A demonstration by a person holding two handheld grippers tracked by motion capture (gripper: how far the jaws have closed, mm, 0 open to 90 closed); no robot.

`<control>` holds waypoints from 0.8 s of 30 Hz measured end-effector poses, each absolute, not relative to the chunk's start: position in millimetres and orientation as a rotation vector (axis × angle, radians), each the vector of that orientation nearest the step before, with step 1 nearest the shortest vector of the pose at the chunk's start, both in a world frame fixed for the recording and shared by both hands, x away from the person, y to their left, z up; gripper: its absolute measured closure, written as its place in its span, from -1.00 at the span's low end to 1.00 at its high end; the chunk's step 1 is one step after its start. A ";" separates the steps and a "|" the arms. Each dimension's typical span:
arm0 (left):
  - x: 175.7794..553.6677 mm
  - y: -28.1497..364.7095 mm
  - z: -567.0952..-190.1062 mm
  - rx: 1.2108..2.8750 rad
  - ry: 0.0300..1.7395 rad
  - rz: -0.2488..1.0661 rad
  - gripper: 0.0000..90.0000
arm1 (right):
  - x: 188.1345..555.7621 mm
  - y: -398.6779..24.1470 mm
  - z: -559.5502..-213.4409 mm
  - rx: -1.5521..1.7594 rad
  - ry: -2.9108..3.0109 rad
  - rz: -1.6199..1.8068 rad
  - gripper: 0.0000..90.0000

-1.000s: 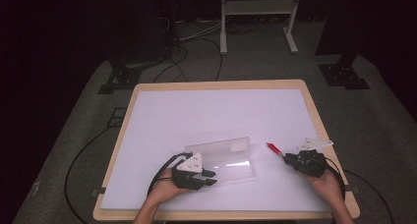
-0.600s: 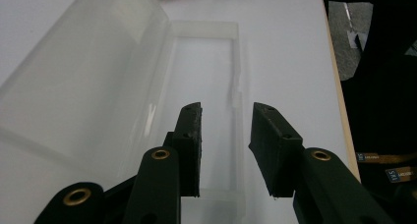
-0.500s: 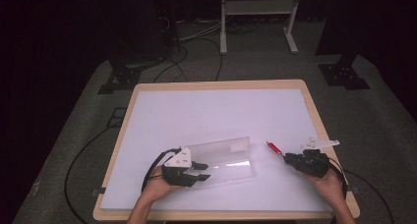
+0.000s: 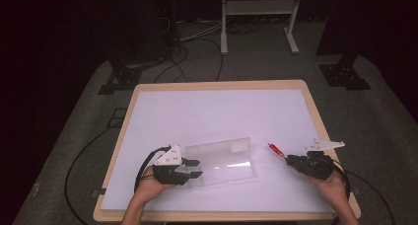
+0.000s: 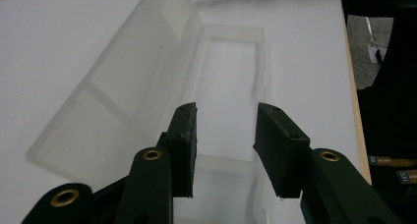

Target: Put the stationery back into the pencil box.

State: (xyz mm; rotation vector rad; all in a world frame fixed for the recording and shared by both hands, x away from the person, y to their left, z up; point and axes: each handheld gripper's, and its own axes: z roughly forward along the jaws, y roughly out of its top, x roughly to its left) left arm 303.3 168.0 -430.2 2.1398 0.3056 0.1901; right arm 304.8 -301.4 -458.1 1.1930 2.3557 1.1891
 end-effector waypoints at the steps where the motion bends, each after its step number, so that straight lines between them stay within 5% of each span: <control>1: 303.6 169.1 -430.0 2.140 0.307 0.188 0.31 | 304.5 -300.8 -457.7 1.193 2.361 1.186 0.75; 24: 310.2 211.3 -426.5 2.099 0.450 0.231 0.05 | 295.4 -299.5 -436.5 1.157 2.384 1.242 0.75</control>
